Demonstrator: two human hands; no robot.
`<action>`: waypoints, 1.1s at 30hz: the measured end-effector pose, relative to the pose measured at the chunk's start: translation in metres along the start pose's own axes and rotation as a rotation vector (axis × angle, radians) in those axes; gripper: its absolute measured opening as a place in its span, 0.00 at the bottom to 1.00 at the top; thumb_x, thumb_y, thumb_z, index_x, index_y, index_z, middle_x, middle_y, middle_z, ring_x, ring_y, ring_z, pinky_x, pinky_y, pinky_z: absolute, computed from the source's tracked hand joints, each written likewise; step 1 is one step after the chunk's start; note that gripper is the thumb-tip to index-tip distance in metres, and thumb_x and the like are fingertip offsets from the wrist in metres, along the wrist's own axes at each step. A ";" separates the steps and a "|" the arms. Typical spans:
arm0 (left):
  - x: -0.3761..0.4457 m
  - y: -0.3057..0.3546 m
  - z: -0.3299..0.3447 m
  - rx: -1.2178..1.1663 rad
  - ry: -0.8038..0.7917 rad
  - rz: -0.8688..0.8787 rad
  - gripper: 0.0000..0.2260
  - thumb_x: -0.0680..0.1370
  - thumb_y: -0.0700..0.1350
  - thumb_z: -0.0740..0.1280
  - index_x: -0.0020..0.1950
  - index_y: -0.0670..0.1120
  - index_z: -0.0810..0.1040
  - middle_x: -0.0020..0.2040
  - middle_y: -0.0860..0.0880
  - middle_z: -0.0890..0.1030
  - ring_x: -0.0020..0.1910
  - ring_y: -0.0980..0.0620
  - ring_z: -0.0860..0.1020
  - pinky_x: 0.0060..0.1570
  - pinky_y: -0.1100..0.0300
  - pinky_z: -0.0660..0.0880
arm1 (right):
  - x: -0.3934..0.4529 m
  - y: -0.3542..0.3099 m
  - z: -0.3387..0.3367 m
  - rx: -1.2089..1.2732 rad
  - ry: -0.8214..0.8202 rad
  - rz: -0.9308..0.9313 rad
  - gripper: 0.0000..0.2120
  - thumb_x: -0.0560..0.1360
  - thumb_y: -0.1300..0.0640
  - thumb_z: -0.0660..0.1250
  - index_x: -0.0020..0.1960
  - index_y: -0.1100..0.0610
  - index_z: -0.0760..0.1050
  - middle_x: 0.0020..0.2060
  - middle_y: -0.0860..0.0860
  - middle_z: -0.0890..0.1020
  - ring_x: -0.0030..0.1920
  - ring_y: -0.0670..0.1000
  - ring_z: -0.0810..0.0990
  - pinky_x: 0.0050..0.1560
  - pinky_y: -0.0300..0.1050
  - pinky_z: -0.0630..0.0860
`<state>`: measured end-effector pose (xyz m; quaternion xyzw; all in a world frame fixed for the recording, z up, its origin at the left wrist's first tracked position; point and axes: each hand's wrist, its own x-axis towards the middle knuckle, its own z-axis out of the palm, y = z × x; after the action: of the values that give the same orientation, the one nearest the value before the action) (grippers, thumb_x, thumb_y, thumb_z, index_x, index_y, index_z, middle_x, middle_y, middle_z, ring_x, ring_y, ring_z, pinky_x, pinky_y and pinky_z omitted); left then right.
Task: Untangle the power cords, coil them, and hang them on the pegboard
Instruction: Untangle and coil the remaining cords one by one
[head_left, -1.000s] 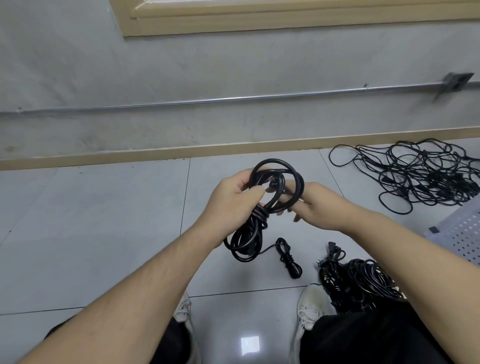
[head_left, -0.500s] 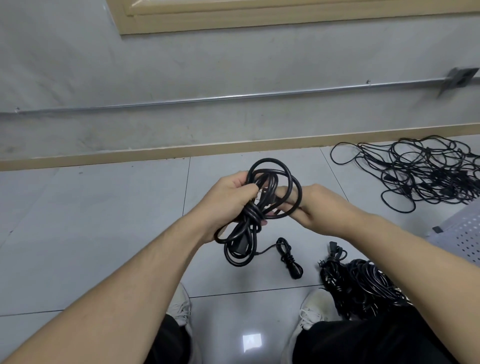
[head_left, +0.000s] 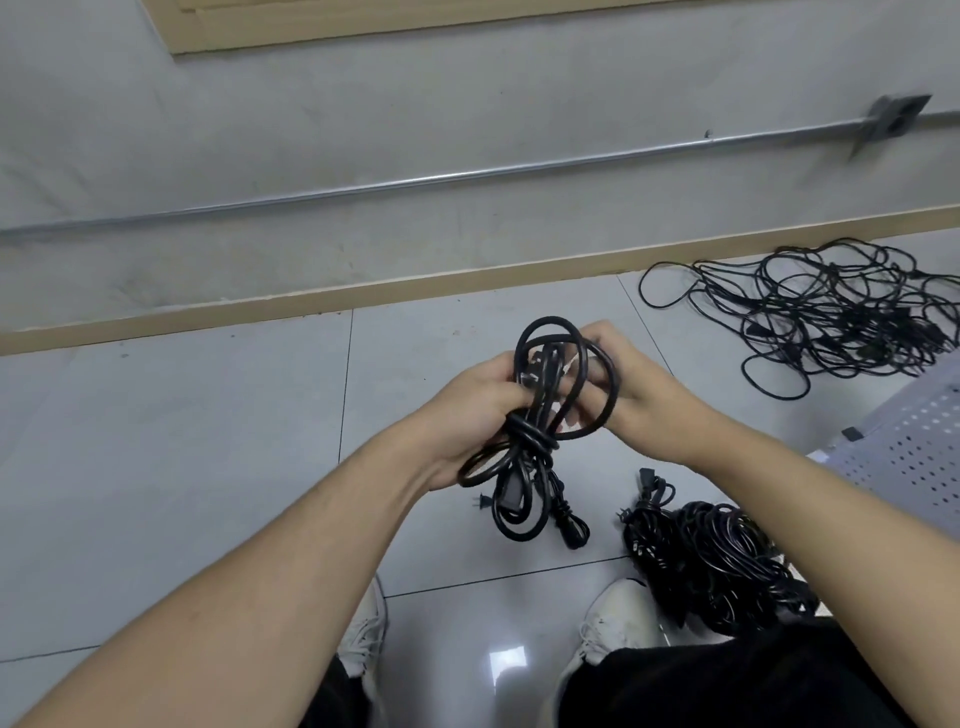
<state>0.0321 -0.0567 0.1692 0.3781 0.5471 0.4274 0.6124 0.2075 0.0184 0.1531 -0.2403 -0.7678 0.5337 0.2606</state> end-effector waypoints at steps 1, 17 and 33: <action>0.003 -0.002 0.004 0.028 0.017 0.011 0.10 0.80 0.35 0.67 0.58 0.46 0.81 0.41 0.47 0.84 0.41 0.49 0.81 0.37 0.57 0.78 | -0.003 0.001 -0.007 0.065 -0.013 0.032 0.05 0.82 0.62 0.64 0.56 0.56 0.71 0.37 0.47 0.81 0.39 0.44 0.77 0.42 0.39 0.75; 0.025 -0.001 0.073 -0.052 0.150 -0.028 0.12 0.81 0.30 0.61 0.56 0.43 0.80 0.55 0.39 0.85 0.59 0.34 0.82 0.49 0.45 0.79 | -0.025 -0.020 -0.039 0.558 0.321 0.529 0.08 0.79 0.49 0.70 0.46 0.53 0.80 0.34 0.47 0.82 0.36 0.48 0.82 0.50 0.50 0.82; 0.096 0.005 0.116 0.362 0.072 0.076 0.18 0.82 0.40 0.68 0.70 0.55 0.78 0.50 0.50 0.85 0.44 0.51 0.83 0.44 0.58 0.80 | -0.047 0.069 -0.117 -0.655 0.358 -0.059 0.13 0.76 0.50 0.72 0.60 0.47 0.82 0.60 0.46 0.83 0.68 0.46 0.76 0.79 0.58 0.50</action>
<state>0.1503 0.0354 0.1537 0.4871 0.6219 0.3582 0.4977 0.3259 0.0909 0.1160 -0.3781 -0.8468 0.2014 0.3154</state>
